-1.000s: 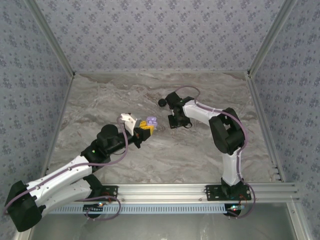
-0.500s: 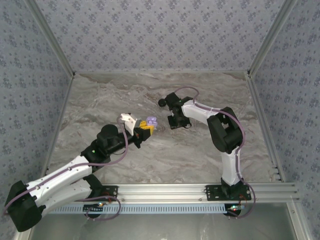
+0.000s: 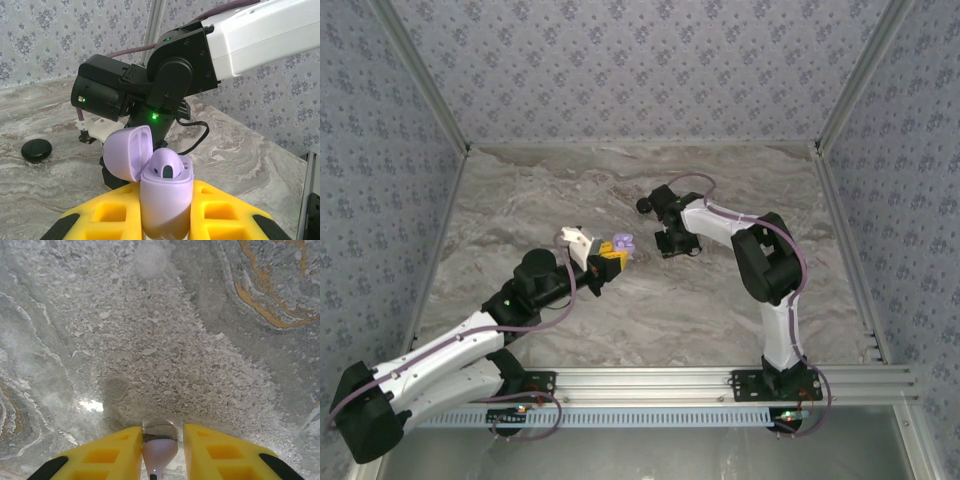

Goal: Insert wireless bluetooth earbuds into charging case

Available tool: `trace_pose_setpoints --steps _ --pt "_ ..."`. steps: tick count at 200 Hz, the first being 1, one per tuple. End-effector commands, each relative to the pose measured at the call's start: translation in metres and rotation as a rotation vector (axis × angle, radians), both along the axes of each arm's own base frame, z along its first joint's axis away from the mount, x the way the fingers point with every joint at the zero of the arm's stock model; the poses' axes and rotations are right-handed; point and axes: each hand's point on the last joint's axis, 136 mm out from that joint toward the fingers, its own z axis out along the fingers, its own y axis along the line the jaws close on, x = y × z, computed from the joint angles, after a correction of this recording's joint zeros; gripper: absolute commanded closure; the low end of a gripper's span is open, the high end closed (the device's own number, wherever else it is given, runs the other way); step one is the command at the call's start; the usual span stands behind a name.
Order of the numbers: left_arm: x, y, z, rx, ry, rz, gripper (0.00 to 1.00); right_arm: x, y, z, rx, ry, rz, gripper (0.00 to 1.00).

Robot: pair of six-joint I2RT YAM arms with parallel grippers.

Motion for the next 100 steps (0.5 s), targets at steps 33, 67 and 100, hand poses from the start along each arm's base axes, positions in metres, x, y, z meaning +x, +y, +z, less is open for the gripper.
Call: trace_pose_setpoints --steps 33,67,100 --pt "0.001 -0.002 0.019 -0.036 -0.044 0.005 0.89 -0.010 0.001 -0.009 -0.026 0.052 0.006 0.73" --pt "0.002 -0.002 0.019 -0.034 -0.040 0.005 0.89 -0.011 0.003 -0.008 -0.021 0.050 0.020 0.77" --pt "0.002 -0.003 0.017 -0.030 -0.034 0.003 0.89 -0.012 0.011 -0.006 -0.001 0.043 0.076 0.78"
